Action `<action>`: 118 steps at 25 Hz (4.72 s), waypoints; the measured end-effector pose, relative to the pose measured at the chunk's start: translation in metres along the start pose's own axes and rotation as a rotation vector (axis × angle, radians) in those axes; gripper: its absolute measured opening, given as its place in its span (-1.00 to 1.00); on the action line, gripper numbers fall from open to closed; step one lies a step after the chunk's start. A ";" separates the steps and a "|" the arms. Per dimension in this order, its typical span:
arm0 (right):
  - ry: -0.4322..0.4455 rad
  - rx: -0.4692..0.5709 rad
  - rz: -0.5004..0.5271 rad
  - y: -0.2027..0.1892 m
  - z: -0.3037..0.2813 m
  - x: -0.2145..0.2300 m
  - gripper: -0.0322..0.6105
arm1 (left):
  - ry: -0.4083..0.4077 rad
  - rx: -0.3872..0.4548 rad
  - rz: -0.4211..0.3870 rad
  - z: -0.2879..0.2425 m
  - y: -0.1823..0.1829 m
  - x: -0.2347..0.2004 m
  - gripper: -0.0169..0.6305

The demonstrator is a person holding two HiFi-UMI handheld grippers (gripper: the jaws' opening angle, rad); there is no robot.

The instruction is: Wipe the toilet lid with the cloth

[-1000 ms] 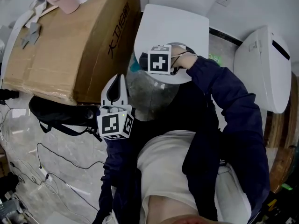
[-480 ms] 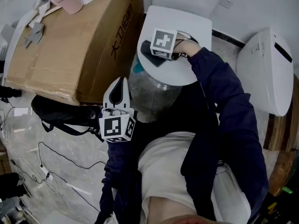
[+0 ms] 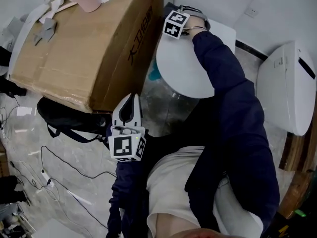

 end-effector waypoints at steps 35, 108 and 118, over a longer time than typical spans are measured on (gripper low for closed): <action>0.248 -0.002 0.227 0.015 0.022 -0.074 -0.72 | -0.011 0.025 -0.006 -0.013 0.005 0.002 -0.90; 0.305 0.875 -0.960 -0.089 0.277 -0.139 -0.71 | 0.097 0.094 -0.033 -0.008 0.027 -0.005 -0.90; 0.307 0.891 -0.977 -0.090 0.280 -0.138 -0.71 | 0.103 0.097 -0.042 -0.006 0.028 -0.004 -0.90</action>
Point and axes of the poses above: the fingertips, and each gripper's own axes: z backward along the fingers, x to its right, y out of its top, the point moved 4 cm from there along z, backward along the fingers, and after that the axes turned 13 degrees about -x, right-handed, at the moved point
